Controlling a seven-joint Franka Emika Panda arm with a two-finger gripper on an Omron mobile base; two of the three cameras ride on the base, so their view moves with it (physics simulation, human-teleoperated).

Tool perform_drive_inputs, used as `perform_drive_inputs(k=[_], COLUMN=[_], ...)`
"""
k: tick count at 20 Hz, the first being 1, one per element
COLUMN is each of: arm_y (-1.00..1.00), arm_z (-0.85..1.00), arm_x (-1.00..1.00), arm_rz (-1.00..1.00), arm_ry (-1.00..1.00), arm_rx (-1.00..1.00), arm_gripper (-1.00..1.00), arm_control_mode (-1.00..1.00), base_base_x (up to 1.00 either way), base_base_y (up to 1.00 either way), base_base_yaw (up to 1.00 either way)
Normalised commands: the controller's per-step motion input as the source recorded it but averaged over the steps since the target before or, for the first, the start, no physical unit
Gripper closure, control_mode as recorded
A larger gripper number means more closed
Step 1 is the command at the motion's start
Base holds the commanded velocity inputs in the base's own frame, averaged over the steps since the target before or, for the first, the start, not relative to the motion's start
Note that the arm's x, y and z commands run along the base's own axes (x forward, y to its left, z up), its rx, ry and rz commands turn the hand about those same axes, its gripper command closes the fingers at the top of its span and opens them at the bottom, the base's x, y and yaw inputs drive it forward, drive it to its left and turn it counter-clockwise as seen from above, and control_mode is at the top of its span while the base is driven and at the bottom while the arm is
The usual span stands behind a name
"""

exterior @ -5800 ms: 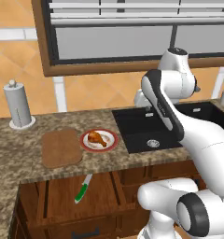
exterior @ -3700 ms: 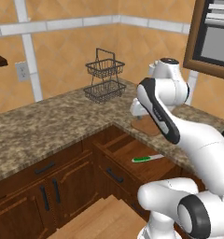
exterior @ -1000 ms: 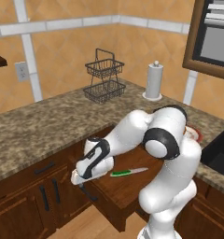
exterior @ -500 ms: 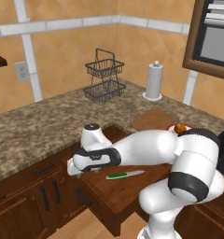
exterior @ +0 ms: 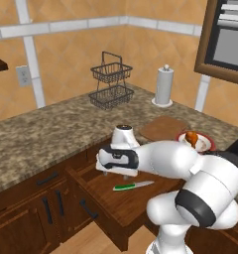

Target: Pick up the knife from the drawer and place it on the cutting board. Then place the meat from the plate to the cutting board.

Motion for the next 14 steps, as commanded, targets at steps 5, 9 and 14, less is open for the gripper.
perform_drive_inputs(k=[5, 9, 14], arm_y=[-0.55, -0.45, -0.29], arm_z=[-0.43, -0.45, -0.25], arm_x=[0.01, 0.45, 0.66], arm_rz=[-0.74, -0.57, -0.46], arm_ry=[0.08, 0.03, 0.17], arm_rx=[0.0, -0.01, -0.02], arm_gripper=[-1.0, -1.0, -1.0], arm_control_mode=[-1.0, -1.0, -1.0], base_base_x=[0.0, 0.0, 0.0], base_base_y=[0.0, 0.0, 0.0], base_base_yaw=[0.0, 0.0, 0.0])
